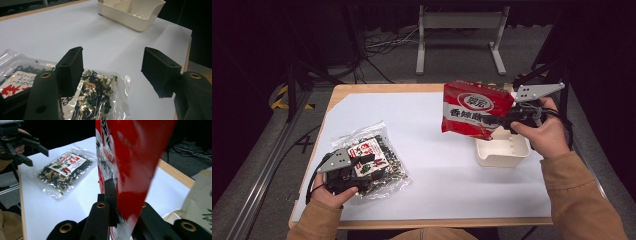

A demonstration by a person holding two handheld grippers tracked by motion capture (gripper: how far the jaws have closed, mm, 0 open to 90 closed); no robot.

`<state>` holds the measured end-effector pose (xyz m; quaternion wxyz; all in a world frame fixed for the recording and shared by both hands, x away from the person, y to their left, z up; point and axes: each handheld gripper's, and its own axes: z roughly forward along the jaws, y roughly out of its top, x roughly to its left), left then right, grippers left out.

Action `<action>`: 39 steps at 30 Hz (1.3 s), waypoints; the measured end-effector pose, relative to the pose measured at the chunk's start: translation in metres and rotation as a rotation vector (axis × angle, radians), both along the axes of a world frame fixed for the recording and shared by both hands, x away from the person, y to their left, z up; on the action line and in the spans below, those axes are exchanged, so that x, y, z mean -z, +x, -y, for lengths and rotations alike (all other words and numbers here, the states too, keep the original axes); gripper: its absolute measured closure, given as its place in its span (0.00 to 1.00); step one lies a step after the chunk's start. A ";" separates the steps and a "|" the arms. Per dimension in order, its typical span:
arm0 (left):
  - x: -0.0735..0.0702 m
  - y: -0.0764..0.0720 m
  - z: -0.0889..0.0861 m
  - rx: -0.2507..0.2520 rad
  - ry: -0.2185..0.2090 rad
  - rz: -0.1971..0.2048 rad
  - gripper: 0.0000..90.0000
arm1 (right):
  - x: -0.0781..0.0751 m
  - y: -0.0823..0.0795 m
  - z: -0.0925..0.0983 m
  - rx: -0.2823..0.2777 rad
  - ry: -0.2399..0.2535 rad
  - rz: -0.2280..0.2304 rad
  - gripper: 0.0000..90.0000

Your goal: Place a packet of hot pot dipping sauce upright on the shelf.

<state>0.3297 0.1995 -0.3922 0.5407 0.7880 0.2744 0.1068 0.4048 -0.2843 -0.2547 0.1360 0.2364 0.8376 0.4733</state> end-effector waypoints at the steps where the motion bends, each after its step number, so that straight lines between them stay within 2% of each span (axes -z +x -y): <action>1: 0.000 0.000 -0.001 -0.003 0.006 0.001 0.37 | 0.000 0.001 0.003 0.009 -0.002 0.004 0.97; 17: 0.001 0.002 -0.006 -0.025 0.022 -0.013 0.34 | 0.001 0.026 0.034 0.081 -0.042 0.064 0.97; 27: 0.002 0.001 -0.010 -0.042 0.028 -0.024 0.33 | 0.005 0.039 0.056 0.128 -0.051 0.073 0.97; 32: 0.002 0.001 -0.011 -0.045 0.030 -0.013 0.33 | 0.008 0.044 0.065 0.150 -0.057 0.073 0.97; 39: 0.003 0.001 -0.010 -0.045 0.028 -0.023 0.32 | 0.014 0.050 0.074 0.181 -0.076 0.065 0.97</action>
